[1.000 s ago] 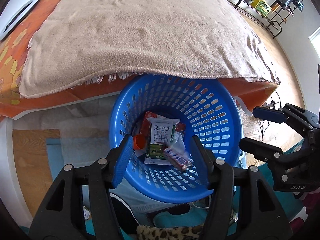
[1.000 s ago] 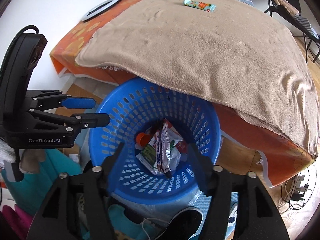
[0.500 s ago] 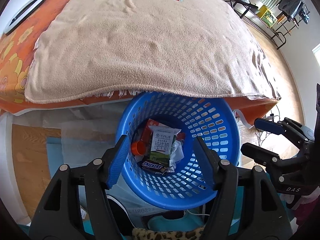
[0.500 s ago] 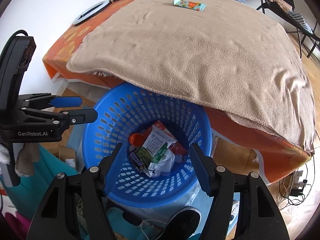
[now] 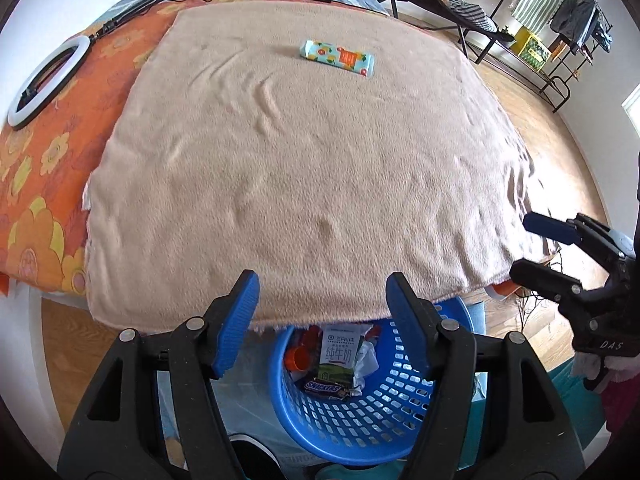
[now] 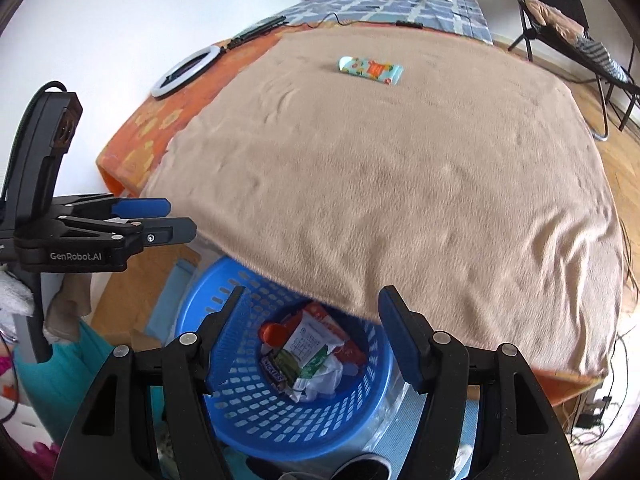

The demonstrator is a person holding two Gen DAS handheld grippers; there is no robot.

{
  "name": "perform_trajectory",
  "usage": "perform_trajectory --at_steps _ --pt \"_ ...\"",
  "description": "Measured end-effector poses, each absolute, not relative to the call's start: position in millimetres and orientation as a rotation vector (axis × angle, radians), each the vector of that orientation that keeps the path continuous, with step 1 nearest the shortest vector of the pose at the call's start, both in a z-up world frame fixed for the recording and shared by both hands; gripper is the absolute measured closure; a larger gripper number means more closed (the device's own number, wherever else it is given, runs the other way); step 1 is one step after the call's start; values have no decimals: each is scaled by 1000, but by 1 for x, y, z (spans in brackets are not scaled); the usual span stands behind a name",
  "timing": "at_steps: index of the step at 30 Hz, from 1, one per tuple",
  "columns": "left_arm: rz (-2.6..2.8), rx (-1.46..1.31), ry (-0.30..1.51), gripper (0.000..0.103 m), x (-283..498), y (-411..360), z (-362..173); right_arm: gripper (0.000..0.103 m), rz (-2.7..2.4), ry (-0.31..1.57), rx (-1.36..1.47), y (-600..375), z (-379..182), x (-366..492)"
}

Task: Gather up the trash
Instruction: 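Move both tools back over the blanket toward the fruit-printed tube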

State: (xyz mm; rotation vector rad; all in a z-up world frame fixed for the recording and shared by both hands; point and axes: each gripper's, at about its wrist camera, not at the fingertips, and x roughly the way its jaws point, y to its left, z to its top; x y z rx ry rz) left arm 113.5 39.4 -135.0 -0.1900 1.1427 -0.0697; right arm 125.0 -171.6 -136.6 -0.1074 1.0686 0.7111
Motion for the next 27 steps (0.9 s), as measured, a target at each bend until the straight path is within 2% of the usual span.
perform_trajectory --at_steps 7,13,27 --pt "-35 -192 1127 35 156 68 -124 38 781 931 -169 -149 -104 187" --pt "-11 -209 1108 35 188 93 -123 38 835 944 -149 -120 -99 259" --pt "65 -363 1048 35 219 169 -126 38 804 984 -220 -43 -152 378"
